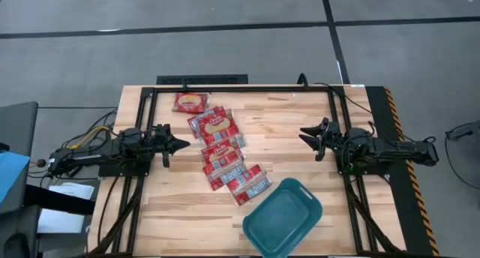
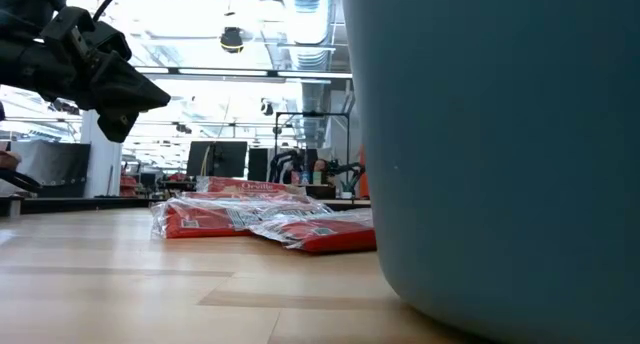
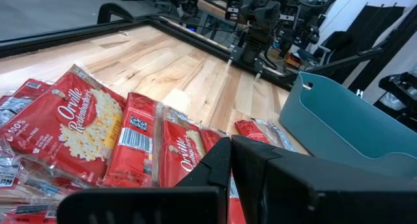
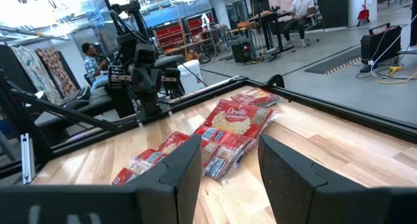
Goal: Sort popcorn bags into baskets
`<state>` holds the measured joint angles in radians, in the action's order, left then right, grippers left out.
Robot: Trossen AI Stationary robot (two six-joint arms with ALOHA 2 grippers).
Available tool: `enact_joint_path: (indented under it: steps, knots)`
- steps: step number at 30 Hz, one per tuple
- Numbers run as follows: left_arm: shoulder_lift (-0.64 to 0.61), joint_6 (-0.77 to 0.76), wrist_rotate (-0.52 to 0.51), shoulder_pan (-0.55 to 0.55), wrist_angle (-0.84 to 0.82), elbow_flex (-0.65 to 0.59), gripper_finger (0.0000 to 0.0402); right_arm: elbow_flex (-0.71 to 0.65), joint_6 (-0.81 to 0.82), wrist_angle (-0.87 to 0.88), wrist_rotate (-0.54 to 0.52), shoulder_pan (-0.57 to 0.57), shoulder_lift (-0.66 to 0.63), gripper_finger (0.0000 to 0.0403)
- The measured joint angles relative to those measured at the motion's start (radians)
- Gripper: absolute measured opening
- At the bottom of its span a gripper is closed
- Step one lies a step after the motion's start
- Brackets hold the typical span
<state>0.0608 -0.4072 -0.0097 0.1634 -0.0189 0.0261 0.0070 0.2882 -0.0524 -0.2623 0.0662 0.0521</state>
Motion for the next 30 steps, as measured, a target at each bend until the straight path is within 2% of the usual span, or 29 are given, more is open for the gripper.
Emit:
enact_joint_path:
  steps: [6,12,16,23,30]
  knots:
    - [0.000,0.014,-0.003,0.000,0.001,0.000,0.0000,0.000,0.000,-0.013,-0.002,0.009,0.000,0.0175]
    - [0.000,0.100,-0.029,0.000,0.016,-0.001,0.0000,0.006,0.001,-0.060,-0.008,0.023,0.001,0.0169]
    - [0.000,0.092,-0.075,0.000,0.051,-0.001,0.0000,0.016,0.000,-0.205,-0.041,0.022,-0.001,0.0169]
    - [0.000,-0.110,-0.198,0.000,0.104,-0.001,0.0000,0.016,0.000,-0.292,-0.064,0.022,0.000,0.0176]
    - [0.000,-0.199,-0.312,0.000,0.109,-0.001,0.0000,0.017,-0.001,-0.283,-0.249,0.022,0.000,0.0169]
